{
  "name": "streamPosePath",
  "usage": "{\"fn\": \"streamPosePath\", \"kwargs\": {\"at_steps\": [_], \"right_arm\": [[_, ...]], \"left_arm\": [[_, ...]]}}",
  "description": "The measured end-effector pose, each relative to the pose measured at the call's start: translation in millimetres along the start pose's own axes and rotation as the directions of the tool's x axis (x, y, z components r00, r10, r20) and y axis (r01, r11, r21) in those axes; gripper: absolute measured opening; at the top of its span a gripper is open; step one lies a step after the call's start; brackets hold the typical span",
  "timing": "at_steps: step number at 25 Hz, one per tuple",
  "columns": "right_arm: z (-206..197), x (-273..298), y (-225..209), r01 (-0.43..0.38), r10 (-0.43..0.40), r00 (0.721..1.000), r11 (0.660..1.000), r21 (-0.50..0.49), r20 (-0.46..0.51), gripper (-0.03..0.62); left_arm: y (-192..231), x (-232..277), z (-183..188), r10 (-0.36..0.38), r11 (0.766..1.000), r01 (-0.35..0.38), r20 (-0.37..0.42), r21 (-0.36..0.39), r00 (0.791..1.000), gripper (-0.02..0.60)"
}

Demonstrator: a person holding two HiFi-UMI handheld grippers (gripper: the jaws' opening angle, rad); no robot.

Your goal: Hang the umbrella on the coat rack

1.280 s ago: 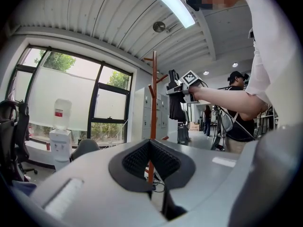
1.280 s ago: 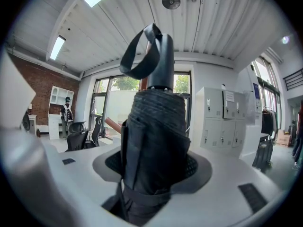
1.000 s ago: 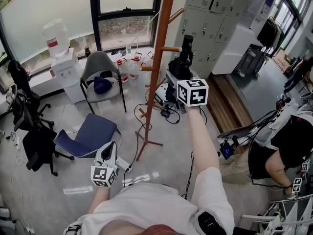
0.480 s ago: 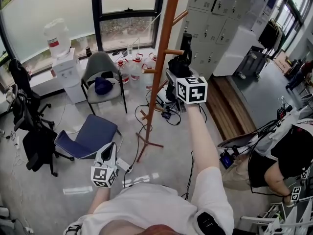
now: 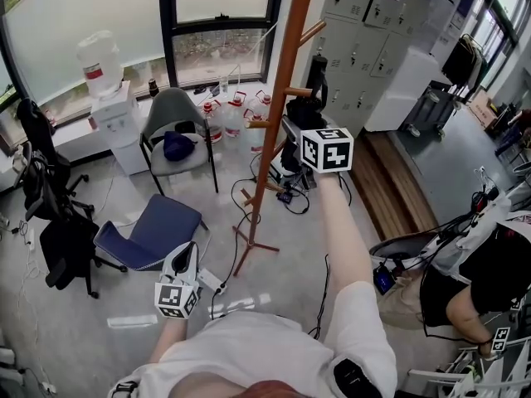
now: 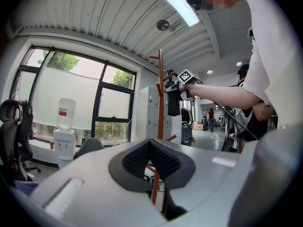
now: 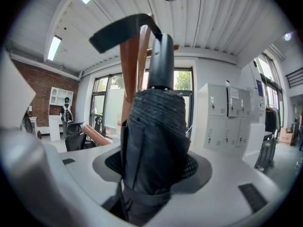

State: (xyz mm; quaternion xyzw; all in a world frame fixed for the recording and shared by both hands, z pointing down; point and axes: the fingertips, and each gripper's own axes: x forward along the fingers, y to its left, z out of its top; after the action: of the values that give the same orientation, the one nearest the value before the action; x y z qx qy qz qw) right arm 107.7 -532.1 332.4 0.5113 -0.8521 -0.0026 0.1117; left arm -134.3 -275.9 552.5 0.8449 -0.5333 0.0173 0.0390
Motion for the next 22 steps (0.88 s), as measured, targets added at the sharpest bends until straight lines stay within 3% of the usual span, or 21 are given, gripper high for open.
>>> {"fn": "streamPosePath", "kwargs": {"at_steps": [22], "right_arm": [[-51.3,29.9,-11.9,0.004,-0.004,0.996,1.0,0.0,-0.094,0.253]], "left_arm": [[7.1,11.8,-5.0,0.0,1.0,0.0,-0.018,0.001,1.0,0.011]]}}
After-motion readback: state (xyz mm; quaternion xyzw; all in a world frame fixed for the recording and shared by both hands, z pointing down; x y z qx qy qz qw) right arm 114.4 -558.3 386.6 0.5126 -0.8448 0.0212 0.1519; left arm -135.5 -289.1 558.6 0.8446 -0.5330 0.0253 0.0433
